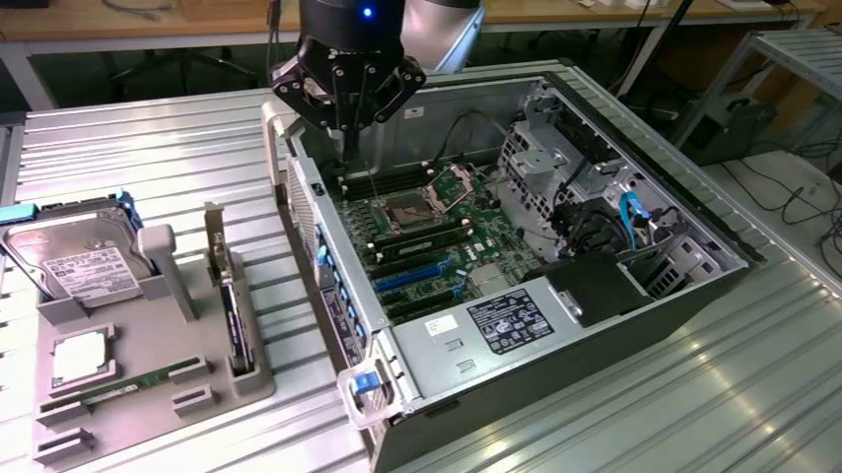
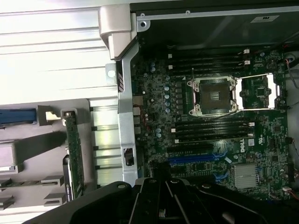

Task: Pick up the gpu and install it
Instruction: 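Reach for the gpu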

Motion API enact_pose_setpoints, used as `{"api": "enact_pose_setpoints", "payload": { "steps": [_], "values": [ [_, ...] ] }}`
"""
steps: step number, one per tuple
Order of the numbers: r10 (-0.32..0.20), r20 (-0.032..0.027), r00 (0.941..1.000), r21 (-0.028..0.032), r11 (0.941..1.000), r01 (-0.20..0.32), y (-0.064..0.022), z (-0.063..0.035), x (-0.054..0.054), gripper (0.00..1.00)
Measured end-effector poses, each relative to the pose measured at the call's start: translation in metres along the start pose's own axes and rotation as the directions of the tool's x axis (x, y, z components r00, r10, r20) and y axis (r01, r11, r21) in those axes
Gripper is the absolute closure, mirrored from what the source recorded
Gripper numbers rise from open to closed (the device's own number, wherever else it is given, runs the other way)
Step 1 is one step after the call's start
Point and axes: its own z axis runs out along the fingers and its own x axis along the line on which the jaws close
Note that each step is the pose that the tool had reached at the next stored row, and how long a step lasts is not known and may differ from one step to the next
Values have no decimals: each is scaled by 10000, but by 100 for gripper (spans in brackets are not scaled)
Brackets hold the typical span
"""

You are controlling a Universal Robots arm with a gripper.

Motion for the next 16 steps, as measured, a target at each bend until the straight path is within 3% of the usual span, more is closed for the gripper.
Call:
{"api": "enact_pose_setpoints", "payload": {
  "steps": [16],
  "values": [
    [0,0,10000,0,10000,0,-28,-3,54,89]
  ]
}}
